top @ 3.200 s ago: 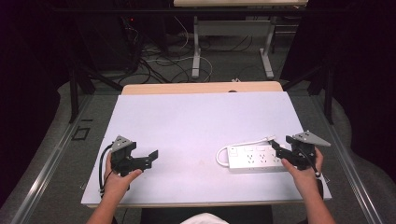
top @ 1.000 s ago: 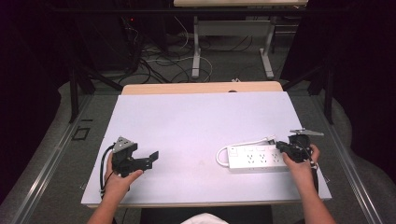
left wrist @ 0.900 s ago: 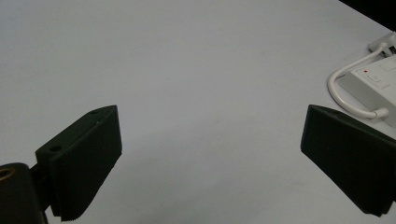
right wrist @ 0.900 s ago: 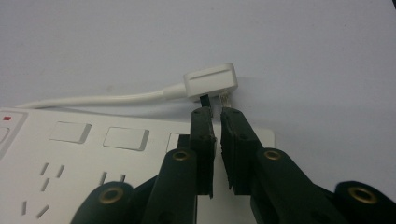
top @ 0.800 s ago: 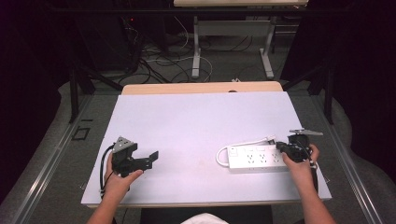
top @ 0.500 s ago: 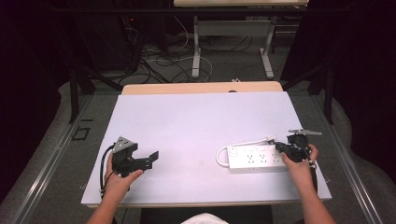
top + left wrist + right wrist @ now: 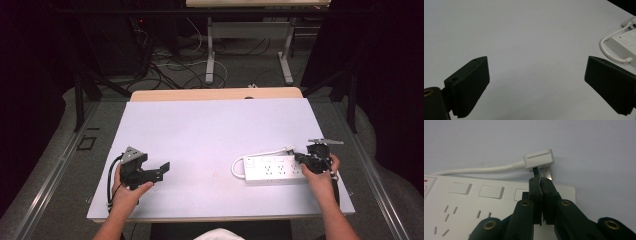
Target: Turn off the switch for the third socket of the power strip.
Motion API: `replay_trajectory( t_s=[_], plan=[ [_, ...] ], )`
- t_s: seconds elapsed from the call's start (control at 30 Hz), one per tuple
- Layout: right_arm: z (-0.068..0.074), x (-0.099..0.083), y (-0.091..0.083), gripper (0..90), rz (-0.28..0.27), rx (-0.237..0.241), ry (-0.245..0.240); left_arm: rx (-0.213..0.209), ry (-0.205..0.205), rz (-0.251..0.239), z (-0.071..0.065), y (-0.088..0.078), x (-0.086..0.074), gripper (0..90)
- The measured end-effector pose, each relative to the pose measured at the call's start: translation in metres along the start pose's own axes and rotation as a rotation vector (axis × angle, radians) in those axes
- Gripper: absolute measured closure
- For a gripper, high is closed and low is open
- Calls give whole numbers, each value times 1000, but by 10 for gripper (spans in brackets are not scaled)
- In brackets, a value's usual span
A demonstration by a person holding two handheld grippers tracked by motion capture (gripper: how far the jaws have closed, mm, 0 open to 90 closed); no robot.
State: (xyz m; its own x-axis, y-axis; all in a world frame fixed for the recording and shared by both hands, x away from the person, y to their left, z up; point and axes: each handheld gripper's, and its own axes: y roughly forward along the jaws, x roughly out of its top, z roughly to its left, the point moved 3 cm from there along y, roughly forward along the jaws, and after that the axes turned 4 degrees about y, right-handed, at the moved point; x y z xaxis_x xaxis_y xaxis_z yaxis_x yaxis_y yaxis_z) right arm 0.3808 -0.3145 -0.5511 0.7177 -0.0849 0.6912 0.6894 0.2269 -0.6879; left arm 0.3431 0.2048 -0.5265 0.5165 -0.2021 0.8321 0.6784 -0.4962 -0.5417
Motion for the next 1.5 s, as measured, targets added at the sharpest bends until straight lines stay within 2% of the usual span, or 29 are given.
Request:
replay_trajectory(
  t_s=[0.5, 0.73, 1.5],
  plan=[
    [1, 0, 0, 893, 0, -3, -6, 3, 2, 5, 0, 0, 0, 58],
    [1, -1, 2, 900, 7, -23, -22, 5, -2, 6, 1, 0, -1, 58],
    [-1, -1, 2, 900, 5, -12, -12, 8, -1, 9, 1, 1, -1, 61]
  ],
)
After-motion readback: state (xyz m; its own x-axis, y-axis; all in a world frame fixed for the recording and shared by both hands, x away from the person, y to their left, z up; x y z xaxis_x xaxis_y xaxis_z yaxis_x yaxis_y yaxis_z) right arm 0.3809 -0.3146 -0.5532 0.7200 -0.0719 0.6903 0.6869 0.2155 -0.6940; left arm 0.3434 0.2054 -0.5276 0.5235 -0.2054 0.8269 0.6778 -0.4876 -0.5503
